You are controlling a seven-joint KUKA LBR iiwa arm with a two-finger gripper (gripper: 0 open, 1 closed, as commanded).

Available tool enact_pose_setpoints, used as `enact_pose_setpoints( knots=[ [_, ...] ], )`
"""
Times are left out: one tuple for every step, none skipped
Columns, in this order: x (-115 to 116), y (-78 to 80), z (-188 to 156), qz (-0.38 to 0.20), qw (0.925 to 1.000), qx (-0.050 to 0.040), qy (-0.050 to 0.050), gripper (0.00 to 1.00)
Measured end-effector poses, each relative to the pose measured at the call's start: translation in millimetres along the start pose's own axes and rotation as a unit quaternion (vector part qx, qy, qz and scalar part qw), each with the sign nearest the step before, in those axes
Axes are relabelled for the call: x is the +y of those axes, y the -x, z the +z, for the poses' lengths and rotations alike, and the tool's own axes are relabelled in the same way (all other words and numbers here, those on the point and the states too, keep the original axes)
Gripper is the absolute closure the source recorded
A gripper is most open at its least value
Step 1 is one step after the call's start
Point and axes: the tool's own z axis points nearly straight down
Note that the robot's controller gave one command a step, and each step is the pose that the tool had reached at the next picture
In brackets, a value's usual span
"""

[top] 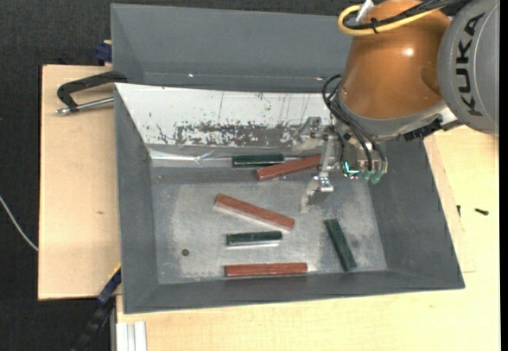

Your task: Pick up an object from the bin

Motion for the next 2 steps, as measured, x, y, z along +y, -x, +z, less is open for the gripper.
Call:
enact_pose_setpoints(
  knots=[
    [6.5, -1.8, 51.3, -0.006, 1.0, -0.0028, 0.0, 0.0],
    [13.3, -36.3, 132.3, -0.106, 0.9944, 0.0004, 0.0, 1.0]
  ],
)
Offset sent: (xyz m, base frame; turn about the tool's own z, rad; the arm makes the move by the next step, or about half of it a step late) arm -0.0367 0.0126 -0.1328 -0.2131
